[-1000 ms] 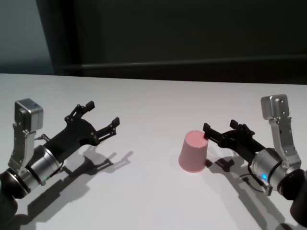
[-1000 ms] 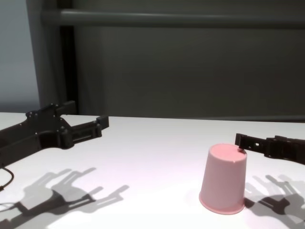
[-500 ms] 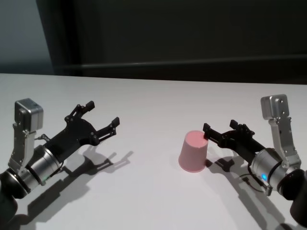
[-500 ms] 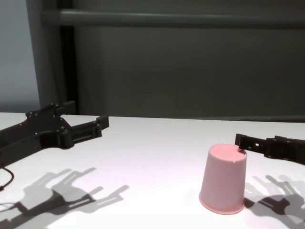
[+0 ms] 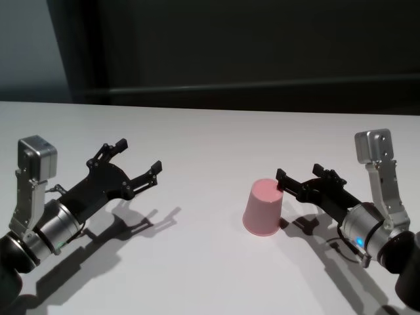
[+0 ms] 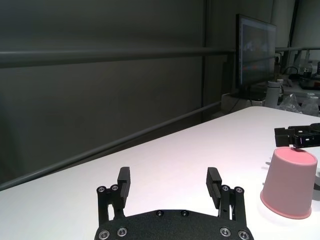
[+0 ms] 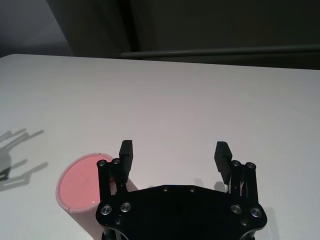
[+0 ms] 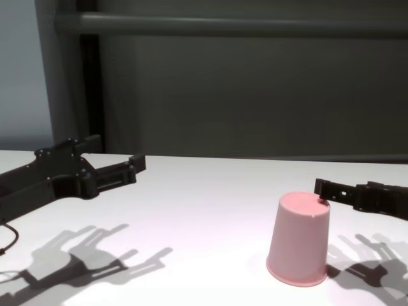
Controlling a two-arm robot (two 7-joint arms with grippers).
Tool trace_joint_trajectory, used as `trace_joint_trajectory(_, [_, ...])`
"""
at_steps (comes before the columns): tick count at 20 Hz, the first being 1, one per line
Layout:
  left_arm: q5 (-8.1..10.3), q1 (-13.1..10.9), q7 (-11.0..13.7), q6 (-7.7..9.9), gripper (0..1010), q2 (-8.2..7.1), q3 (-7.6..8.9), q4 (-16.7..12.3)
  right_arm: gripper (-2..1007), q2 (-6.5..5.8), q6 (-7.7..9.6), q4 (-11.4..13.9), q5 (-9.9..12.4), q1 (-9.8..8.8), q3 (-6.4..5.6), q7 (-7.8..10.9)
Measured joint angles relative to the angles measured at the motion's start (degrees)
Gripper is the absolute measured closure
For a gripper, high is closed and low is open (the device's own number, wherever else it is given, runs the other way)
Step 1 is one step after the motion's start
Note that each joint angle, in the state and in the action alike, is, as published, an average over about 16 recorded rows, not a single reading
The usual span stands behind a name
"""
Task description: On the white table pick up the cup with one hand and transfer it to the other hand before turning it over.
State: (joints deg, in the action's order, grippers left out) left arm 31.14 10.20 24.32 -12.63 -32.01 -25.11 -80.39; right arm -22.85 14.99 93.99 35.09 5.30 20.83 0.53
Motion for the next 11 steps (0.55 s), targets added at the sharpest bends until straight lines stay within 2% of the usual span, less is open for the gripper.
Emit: trace_joint_trajectory(11, [0.00, 0.00, 0.00, 0.00, 9, 0.00, 0.00, 0.00, 3, -0.02, -0.03, 0.03, 0.03, 0.00, 0.03, -0.01])
